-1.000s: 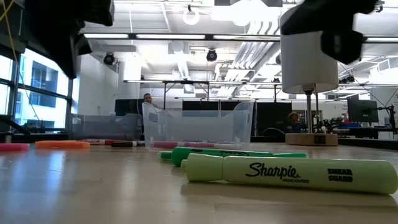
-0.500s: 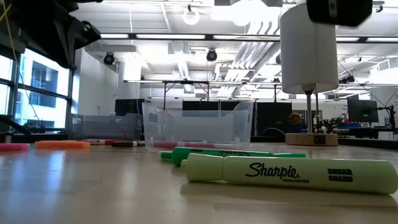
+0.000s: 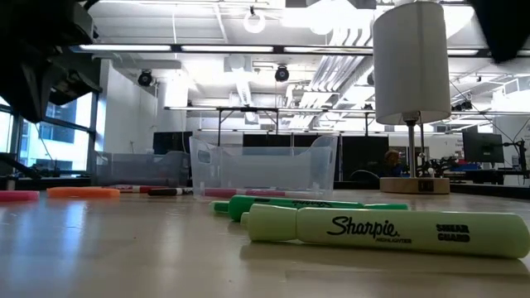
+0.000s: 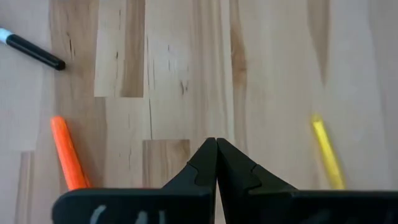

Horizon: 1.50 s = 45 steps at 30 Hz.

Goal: Pick & Place Markers
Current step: Put the brown marker into the white bin

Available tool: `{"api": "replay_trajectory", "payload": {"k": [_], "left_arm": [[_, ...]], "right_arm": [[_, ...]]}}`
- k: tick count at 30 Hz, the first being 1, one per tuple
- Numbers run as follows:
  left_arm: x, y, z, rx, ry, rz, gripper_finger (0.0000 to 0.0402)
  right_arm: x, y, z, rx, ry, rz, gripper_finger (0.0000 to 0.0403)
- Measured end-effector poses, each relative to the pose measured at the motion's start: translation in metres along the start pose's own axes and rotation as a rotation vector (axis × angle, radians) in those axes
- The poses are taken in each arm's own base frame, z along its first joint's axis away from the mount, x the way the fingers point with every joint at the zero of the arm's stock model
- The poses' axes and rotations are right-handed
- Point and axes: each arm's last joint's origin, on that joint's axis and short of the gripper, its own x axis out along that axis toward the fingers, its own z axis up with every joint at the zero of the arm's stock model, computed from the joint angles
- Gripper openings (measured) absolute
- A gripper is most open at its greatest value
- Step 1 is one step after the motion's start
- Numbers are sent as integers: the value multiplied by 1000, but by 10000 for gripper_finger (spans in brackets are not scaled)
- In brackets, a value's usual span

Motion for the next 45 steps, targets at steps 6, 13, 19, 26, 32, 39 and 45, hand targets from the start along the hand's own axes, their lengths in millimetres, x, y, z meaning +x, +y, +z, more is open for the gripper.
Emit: {"api": "replay_trajectory", "payload": {"k": [6, 13, 19, 26, 32, 39, 45], "left_arm": [[-11, 1, 1, -11, -76, -35, 0], [-12, 1, 1, -11, -80, -38, 0], [-12, 1, 1, -11, -82, -39, 0], [-12, 1, 1, -10, -82, -37, 0], [-11, 1, 1, -10, -84, -38, 0], [-10, -1, 5, -13, -113, -52, 1], [-10, -1, 6, -12, -126, -24, 1]], "right_arm": [[35, -19, -2, 115, 109, -171, 19], [65, -35, -5, 154, 167, -241, 80], [86, -46, -4, 173, 208, -267, 117], [108, -56, -2, 189, 261, -250, 114], [115, -60, -1, 175, 253, -222, 54], [113, -55, -1, 124, 201, -175, 27], [78, -33, 13, 50, 10, -42, 26]]}}
